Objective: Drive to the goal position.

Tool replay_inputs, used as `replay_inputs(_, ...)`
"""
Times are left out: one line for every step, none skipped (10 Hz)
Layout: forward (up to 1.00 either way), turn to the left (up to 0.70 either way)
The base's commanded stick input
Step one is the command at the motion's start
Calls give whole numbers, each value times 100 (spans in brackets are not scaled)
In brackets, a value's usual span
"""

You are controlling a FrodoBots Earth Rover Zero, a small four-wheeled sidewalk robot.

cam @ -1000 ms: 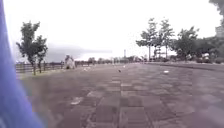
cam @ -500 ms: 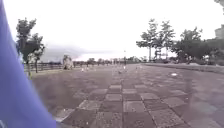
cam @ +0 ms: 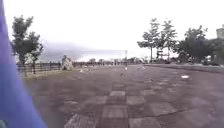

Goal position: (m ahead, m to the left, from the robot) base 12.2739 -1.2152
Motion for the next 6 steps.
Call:
replay_inputs(100,7)
replay_inputs(100,21)
replay_inputs(100,32)
replay_inputs(100,31)
replay_inputs(100,6)
replay_inputs(100,0)
